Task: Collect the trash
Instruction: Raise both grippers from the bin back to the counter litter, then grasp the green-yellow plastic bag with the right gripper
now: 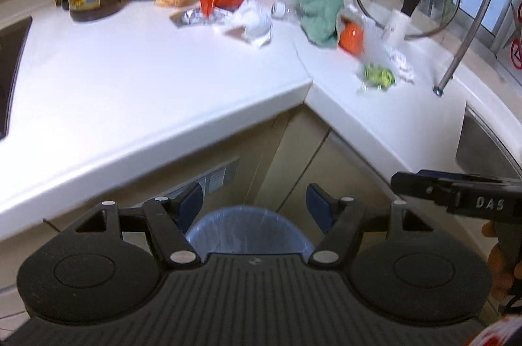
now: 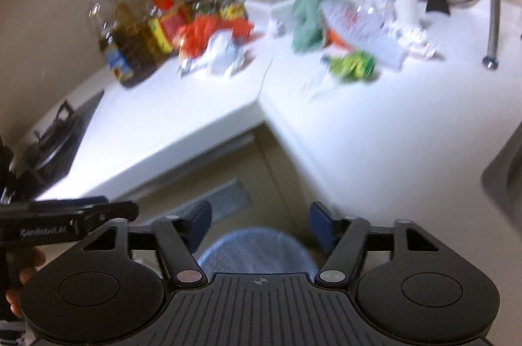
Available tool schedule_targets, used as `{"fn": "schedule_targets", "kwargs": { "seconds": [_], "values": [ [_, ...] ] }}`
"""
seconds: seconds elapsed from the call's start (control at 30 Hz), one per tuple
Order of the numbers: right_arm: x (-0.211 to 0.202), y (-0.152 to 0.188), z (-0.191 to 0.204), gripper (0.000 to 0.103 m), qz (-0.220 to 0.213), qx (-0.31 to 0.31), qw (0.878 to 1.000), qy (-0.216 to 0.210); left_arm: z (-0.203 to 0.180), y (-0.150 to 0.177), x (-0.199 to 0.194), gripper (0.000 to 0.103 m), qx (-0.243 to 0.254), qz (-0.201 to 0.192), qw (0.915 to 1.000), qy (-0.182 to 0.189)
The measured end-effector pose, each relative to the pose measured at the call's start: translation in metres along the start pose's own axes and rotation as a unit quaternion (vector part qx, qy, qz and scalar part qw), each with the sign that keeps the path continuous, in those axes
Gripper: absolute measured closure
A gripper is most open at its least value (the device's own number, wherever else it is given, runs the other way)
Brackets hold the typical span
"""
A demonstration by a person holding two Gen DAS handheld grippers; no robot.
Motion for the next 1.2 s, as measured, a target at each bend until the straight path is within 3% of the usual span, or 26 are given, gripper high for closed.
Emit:
{"fn": "schedule_targets", "kwargs": {
  "seconds": [0.5,1.0,1.2],
  "values": [
    [0.021,-0.087,-0.077,0.032,-0.065,0.033,0.997,0.031,-0.010,-0.054,0.013,0.035,-0.011,-0.050,0.9978,-0.043],
    [0.077,-0.121,-0.117,0.032,-0.080,0.113,0.990,0.027,-0.014,-0.079,0.034,0.035,-0.019,-0.057,0.9961,-0.065],
    [0.087,-0.119,-0.114,0.048,-0.075,0.107,0.991,0.030,-0.012,-0.080,0.039,0.035,-0.022,-0.052,0.9963,-0.065]
  ]
}}
Point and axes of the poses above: each gripper's, at about its wrist camera, not at the fingertips, and x roughly the way its jaws point, z to its left, y to its underside, the point moved 2 cm from there along x, roughly the way its jaws point, and after that the axes turned 5 degrees about -y, right-handed, at the moved point
